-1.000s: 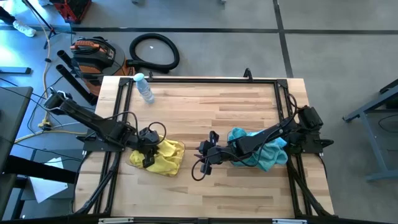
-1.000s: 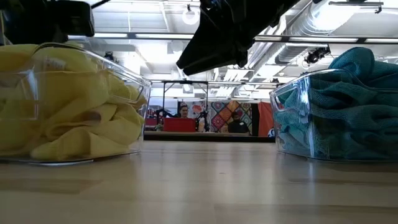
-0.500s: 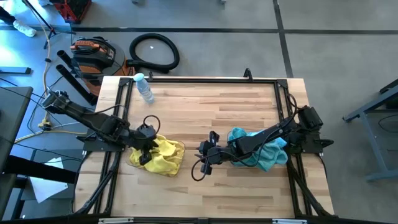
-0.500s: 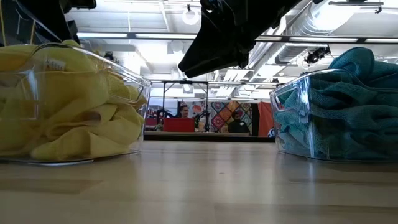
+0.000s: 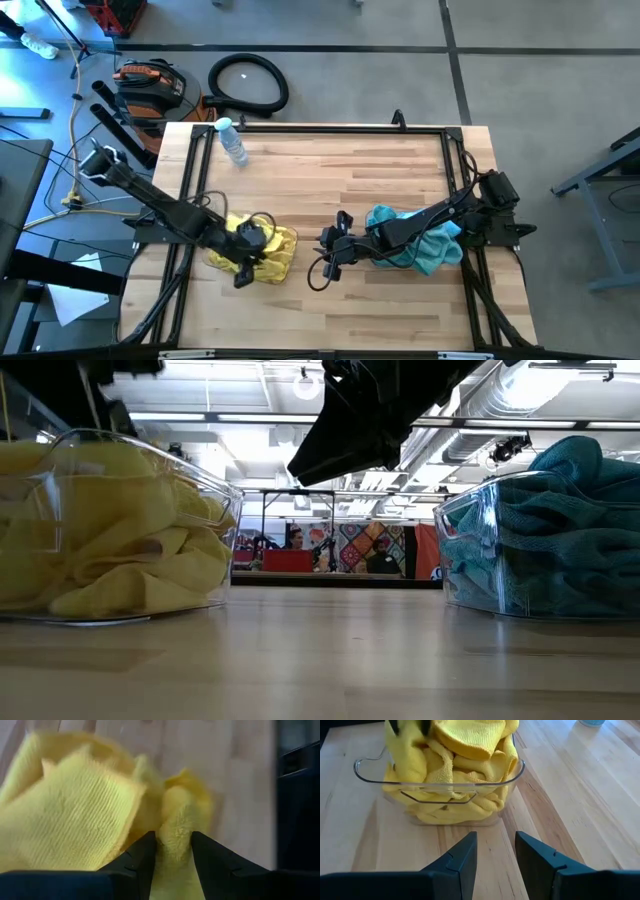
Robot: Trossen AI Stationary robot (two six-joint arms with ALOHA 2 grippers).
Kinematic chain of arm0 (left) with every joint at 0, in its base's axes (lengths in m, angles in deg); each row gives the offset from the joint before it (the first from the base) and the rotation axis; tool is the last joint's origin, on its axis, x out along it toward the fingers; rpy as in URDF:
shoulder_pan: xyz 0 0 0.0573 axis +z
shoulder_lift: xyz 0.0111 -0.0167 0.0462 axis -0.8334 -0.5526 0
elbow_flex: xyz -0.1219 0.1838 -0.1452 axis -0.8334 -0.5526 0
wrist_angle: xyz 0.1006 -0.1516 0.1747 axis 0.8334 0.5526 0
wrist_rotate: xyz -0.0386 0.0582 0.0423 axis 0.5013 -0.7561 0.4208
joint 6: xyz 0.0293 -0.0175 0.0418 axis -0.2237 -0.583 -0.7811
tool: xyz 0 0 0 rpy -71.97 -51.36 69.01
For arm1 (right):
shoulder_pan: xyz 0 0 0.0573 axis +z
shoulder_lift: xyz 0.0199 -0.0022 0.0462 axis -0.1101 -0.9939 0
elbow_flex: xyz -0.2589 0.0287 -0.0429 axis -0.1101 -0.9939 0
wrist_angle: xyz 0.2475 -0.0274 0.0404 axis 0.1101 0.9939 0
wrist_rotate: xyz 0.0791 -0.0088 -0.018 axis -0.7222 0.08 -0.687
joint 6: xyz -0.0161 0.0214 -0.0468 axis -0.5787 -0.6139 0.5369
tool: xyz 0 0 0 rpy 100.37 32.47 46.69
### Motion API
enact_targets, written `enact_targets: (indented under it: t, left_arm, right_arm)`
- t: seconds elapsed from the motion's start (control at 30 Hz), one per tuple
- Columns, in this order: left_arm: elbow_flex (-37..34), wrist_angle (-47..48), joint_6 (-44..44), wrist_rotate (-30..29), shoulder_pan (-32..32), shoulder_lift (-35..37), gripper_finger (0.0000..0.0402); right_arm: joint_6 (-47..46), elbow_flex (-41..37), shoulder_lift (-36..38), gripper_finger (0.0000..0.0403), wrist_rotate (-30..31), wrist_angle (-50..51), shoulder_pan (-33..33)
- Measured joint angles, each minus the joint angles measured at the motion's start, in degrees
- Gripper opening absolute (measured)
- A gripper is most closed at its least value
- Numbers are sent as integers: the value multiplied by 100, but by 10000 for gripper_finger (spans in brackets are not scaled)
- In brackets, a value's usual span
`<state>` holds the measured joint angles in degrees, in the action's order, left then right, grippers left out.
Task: Sort microfiber towel by color & place in baskets
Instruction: Adjust the left transparent bin
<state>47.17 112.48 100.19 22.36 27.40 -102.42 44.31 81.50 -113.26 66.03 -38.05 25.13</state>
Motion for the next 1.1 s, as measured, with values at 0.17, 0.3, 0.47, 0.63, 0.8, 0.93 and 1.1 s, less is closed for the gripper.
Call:
enact_targets:
  t: [0.17, 0.3, 0.47, 0.63, 0.8, 0.93, 1.1]
  left_arm:
    - [-2, 87, 149, -373, 169, -779, 120]
    - [7, 115, 216, -562, 366, -1260, 119]
    - [16, 160, 318, -777, 584, -1520, 119]
    - [15, 258, 268, -766, 683, -1493, 119]
    - [-2, 651, 405, -1172, 815, -1405, 119]
    - [-4, 876, 585, -1301, 914, -1362, 119]
    - [9, 857, 507, -1232, 926, -1358, 119]
  right_arm:
    - [-14, 0, 0, 129, 0, 1, 0]
    - [-20, 1, 0, 129, 0, 4, 0]
    - [-137, 0, 0, 129, 0, 5, 0]
    - [-146, 0, 0, 129, -2, 16, 0]
    - [-146, 0, 0, 129, -2, 26, 0]
    - [-146, 1, 0, 129, -2, 34, 0]
    - [-149, 0, 0, 129, -2, 52, 0]
